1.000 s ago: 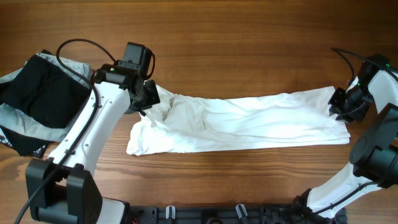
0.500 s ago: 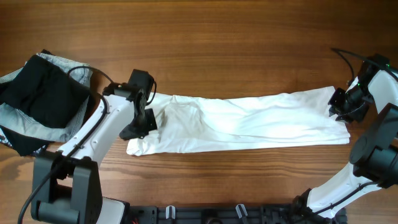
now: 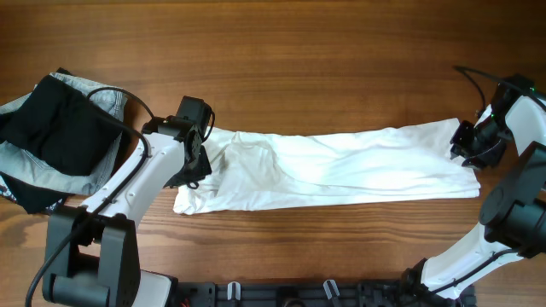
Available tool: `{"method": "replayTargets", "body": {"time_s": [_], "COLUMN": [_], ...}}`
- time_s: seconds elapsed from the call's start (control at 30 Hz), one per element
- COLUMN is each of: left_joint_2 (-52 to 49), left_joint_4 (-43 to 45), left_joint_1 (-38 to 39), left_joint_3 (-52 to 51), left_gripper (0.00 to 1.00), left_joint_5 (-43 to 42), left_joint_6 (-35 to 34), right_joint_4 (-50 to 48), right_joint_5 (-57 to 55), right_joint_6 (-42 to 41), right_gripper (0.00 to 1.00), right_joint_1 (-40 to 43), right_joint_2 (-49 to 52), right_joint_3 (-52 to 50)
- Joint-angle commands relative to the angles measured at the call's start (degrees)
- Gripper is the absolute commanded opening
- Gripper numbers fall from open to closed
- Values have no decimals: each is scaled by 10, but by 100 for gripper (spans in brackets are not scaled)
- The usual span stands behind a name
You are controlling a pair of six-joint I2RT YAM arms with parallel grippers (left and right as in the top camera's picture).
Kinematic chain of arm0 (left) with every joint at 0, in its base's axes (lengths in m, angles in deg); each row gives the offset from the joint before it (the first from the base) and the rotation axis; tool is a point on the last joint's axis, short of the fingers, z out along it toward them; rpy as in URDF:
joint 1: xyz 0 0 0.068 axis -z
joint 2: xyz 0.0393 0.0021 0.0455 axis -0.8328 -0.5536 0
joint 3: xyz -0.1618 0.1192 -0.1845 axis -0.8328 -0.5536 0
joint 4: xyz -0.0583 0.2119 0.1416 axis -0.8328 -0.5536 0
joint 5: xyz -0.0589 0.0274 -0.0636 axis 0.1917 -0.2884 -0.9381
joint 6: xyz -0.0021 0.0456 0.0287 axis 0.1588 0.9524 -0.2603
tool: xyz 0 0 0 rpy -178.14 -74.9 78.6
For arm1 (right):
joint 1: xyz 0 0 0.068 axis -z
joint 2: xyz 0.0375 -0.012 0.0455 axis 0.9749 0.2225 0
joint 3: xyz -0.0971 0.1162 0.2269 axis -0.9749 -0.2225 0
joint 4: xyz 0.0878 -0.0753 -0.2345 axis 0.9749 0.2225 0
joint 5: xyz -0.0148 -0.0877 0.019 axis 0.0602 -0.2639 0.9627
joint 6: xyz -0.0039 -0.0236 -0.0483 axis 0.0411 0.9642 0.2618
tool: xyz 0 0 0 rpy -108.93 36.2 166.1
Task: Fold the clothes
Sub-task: 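Fold the strip's right end leftward with the right gripper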
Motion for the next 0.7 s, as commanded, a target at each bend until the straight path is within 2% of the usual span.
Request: {"method": "replayTargets", "body": {"time_s": [0.0, 0.1, 0.17, 0.3, 0.47, 0.67], "left_joint_2": [0, 3, 3, 3, 2, 2], "left_joint_4": [1, 19, 47, 73, 61, 53], "left_joint_1": [-14, -24, -26, -26, -26, -26], "left_joint_3": [20, 36, 36, 36, 35, 35], "left_gripper": [29, 31, 38, 44, 44, 43], "left_joint_5": [-22, -52, -89, -122, -121, -122], "left_joint_6": [-2, -2, -2, -2, -1, -1], "right_joint_4": [-2, -7, -13, -32, -57, -145], "right_joint_5": [-10, -9, -9, -10, -20, -49], "right_joint_6": [26, 55, 63, 66, 84, 128], "right_gripper": [37, 48, 55, 58, 62, 66], "right_joint_1": [7, 15, 19, 25, 25, 28], "right_joint_2": [-25, -23, -21, -20, -18, -16], "right_joint_3": [19, 17, 12, -8, -30, -105]}}
